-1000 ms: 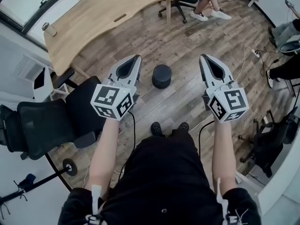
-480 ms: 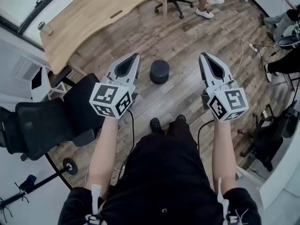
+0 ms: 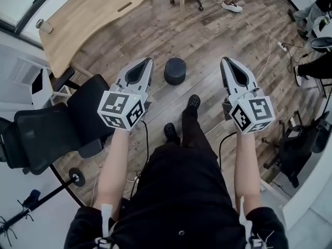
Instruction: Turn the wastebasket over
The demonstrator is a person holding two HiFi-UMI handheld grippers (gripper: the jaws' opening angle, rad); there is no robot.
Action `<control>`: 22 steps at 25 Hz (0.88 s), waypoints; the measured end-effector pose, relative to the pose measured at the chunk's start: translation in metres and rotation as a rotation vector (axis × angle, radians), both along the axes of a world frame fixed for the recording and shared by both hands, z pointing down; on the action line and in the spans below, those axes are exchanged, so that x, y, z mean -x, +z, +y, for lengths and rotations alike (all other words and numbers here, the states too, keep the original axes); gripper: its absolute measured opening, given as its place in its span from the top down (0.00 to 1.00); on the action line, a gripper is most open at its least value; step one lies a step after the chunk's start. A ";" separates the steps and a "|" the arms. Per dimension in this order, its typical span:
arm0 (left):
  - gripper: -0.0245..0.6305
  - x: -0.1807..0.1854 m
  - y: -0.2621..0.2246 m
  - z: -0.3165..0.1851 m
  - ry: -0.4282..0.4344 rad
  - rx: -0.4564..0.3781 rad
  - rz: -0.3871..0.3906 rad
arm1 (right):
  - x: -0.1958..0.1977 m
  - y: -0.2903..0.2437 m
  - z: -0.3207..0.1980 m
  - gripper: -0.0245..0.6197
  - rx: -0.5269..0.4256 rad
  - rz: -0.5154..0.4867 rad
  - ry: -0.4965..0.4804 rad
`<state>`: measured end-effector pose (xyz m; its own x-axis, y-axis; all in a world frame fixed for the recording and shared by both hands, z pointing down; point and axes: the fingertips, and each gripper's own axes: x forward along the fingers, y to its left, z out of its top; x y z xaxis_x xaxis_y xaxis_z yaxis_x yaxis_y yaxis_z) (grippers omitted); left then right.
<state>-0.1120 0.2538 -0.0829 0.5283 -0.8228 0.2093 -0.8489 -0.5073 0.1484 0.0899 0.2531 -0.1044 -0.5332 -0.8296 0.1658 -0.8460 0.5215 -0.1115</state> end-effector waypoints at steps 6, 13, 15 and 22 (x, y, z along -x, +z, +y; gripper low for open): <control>0.94 0.001 0.007 -0.029 -0.020 0.017 -0.022 | 0.001 0.008 -0.040 0.91 0.011 -0.030 -0.018; 0.94 -0.009 0.014 -0.085 -0.046 0.044 -0.053 | -0.006 0.022 -0.104 0.91 0.040 -0.057 -0.051; 0.94 -0.014 0.015 -0.104 -0.056 0.050 -0.058 | -0.010 0.023 -0.126 0.91 0.045 -0.061 -0.065; 0.94 -0.036 0.039 -0.149 -0.101 0.097 -0.060 | -0.029 0.051 -0.188 0.91 0.102 -0.062 -0.126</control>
